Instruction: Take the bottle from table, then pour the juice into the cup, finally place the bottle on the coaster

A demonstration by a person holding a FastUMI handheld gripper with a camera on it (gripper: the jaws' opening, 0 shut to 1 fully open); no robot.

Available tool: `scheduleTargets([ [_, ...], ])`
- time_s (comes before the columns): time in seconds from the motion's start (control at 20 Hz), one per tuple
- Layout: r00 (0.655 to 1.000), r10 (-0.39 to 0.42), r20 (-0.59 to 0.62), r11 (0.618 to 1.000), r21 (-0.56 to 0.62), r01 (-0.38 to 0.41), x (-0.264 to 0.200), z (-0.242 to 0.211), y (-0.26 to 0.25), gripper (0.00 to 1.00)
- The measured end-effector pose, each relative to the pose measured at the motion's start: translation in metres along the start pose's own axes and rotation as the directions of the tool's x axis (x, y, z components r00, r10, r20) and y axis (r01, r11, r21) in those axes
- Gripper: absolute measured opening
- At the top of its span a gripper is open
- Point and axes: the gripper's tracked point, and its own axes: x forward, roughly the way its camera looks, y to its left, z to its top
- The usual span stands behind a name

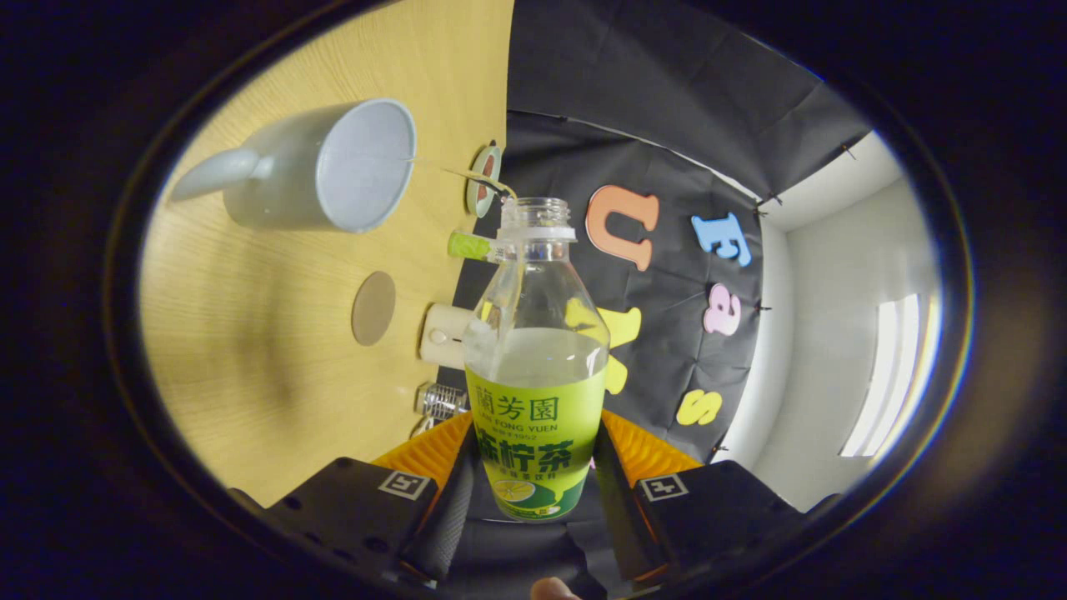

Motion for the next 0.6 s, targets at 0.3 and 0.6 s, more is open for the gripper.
scheduleTargets([
  [0.3, 1.000, -0.024, 0.007, 0.999, -0.028, 0.024, 0.001, -0.001, -0.014, 0.76],
  [0.6, 1.000, -0.029, 0.007, 0.998, -0.049, 0.029, 0.001, -0.004, -0.021, 0.77],
])
